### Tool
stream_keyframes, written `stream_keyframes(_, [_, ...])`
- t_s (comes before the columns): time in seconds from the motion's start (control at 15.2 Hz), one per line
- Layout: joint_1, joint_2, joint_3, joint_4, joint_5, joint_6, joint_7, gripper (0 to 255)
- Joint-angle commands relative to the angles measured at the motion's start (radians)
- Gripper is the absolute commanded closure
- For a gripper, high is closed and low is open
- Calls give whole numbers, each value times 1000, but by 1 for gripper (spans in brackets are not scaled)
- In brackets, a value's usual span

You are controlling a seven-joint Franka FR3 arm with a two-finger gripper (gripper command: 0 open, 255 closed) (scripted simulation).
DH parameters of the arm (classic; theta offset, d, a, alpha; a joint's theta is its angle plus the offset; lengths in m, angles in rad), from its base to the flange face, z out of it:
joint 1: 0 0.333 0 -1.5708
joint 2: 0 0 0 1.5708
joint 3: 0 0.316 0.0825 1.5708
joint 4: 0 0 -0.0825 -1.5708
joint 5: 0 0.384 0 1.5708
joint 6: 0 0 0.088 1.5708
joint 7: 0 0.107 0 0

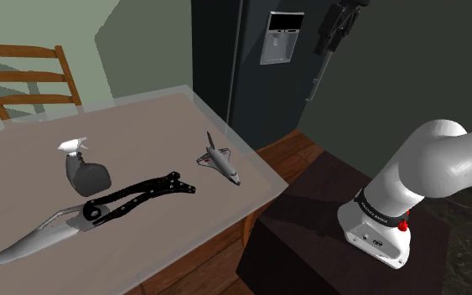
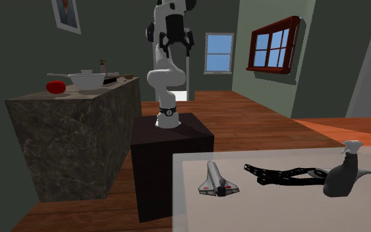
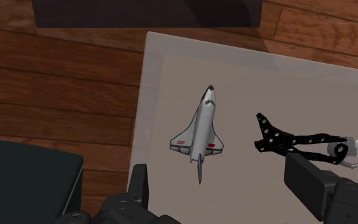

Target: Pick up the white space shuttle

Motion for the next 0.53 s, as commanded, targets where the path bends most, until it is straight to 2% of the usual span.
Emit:
stream_keyframes(0.0, [0, 0, 0, 0, 0, 0, 0, 0])
stream_keyframes(0.46, [8, 108, 51, -133, 34, 219, 64, 0])
